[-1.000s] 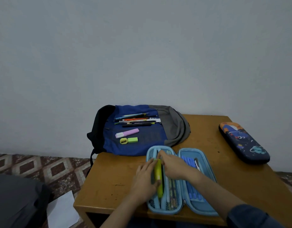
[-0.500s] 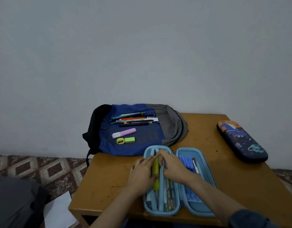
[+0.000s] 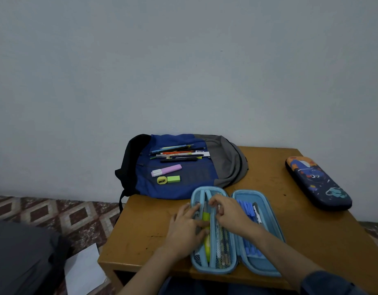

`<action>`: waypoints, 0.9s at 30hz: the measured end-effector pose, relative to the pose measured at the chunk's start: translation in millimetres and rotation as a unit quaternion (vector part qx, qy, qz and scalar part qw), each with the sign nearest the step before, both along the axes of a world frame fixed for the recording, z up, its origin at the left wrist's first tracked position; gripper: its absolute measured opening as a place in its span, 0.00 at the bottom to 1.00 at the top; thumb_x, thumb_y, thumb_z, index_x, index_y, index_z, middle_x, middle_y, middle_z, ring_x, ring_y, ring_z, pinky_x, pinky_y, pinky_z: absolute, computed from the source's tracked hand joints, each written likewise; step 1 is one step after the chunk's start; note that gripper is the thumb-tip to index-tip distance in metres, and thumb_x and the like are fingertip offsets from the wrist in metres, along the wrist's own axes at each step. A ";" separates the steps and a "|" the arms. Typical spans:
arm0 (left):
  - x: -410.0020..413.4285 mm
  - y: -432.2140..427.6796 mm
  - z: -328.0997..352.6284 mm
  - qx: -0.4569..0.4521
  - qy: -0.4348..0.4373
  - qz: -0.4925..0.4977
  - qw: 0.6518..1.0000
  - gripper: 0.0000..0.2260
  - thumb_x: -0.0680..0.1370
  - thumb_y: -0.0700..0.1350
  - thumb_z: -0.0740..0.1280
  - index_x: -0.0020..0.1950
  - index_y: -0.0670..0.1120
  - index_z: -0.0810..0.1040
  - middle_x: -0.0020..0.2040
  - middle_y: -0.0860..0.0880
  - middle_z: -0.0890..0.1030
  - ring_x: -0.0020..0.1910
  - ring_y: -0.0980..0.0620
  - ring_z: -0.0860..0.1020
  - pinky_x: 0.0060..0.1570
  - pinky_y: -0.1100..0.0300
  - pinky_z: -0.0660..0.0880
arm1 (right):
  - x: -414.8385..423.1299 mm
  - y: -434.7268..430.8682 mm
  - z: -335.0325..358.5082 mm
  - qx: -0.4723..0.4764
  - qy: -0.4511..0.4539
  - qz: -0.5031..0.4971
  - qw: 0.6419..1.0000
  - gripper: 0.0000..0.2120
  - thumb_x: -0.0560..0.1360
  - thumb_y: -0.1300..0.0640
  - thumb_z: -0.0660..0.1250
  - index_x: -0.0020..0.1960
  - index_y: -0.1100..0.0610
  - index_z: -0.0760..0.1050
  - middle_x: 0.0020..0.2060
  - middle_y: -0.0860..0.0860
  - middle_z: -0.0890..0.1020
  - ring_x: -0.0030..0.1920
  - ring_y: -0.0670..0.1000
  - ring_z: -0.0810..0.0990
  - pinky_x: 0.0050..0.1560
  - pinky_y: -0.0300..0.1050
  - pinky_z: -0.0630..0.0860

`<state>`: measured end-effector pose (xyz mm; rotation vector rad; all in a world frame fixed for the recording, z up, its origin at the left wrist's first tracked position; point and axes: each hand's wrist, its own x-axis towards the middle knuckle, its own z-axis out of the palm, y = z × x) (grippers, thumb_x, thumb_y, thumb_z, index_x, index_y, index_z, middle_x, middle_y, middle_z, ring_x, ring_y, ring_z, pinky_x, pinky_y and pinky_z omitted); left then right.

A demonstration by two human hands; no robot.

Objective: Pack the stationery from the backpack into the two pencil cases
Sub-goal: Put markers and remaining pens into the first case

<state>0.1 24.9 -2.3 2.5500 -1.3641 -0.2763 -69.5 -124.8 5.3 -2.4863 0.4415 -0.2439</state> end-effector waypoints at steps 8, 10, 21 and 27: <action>0.5 4.1 -1.4 -0.036 0.002 -0.024 0.999 0.14 0.79 0.55 0.59 0.61 0.57 0.77 0.74 0.57 0.61 0.74 0.52 0.53 0.70 0.48 0.57 | -4.3 -5.5 -5.0 -0.028 0.021 -0.023 0.999 0.15 0.73 0.59 0.70 0.59 0.61 0.77 0.58 0.52 0.77 0.45 0.47 0.72 0.51 0.38 0.70; 0.2 5.3 -4.5 -0.121 0.026 -0.025 0.992 0.12 0.79 0.53 0.60 0.57 0.54 0.81 0.68 0.57 0.71 0.68 0.56 0.62 0.67 0.53 0.63 | -4.8 -5.1 -6.8 -0.015 0.024 -0.030 0.999 0.20 0.72 0.56 0.71 0.63 0.60 0.76 0.62 0.51 0.76 0.52 0.51 0.77 0.57 0.40 0.71; 3.8 8.2 -31.6 -0.185 0.054 0.057 0.980 0.15 0.76 0.56 0.64 0.63 0.58 0.75 0.66 0.59 0.70 0.63 0.58 0.64 0.65 0.58 0.65 | -5.2 -4.1 -11.0 -0.008 0.006 -0.023 1.000 0.22 0.70 0.51 0.73 0.63 0.55 0.76 0.62 0.49 0.74 0.61 0.47 0.72 0.59 0.34 0.66; 29.0 9.9 -30.5 -0.232 0.042 0.067 0.969 0.15 0.75 0.55 0.66 0.61 0.56 0.76 0.65 0.59 0.71 0.63 0.62 0.63 0.66 0.61 0.62 | 4.4 -10.3 -5.2 -0.003 -0.007 -0.034 0.999 0.17 0.71 0.51 0.72 0.58 0.56 0.79 0.54 0.50 0.79 0.55 0.48 0.76 0.54 0.36 0.70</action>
